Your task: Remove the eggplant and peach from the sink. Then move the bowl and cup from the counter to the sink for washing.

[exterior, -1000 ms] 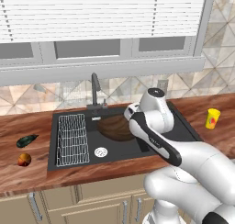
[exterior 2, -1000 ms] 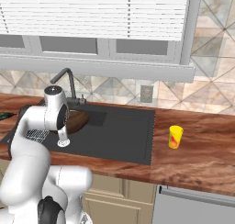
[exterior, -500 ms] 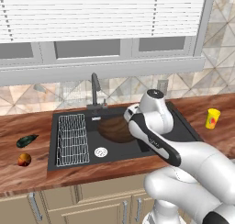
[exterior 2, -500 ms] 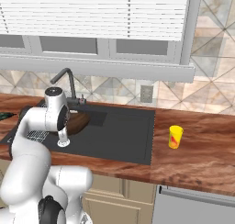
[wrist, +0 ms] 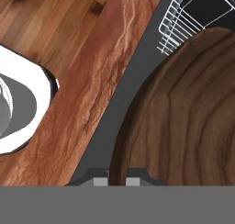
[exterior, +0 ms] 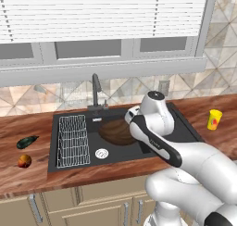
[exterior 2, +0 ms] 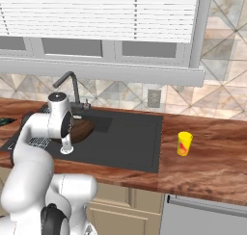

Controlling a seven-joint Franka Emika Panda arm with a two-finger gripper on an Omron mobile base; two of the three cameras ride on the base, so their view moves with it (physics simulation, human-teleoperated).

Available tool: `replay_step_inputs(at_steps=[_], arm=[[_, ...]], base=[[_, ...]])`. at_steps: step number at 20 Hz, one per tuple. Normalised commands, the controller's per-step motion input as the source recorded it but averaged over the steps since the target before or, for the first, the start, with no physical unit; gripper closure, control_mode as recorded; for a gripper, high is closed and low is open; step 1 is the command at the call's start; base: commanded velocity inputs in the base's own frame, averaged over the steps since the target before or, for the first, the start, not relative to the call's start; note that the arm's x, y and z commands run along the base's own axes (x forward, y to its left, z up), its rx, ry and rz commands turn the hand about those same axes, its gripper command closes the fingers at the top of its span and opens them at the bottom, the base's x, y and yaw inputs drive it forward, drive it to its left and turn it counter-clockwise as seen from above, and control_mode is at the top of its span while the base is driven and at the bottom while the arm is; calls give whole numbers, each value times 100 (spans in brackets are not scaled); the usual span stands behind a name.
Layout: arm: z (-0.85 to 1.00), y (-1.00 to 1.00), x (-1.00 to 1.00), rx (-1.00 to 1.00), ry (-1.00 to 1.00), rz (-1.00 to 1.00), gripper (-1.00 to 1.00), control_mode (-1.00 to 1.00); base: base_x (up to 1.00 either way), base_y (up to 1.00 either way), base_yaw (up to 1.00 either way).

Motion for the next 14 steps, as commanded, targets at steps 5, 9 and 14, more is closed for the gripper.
replay_step_inputs(at_steps=[5,9,14], arm=[[-6,4,7,0,0,0,100,-100],[-7,5,8,0,0,0,100,-100],[-7,5,13,0,0,0,100,-100]], base=[[0,0,0],[0,0,0],[0,0,0]])
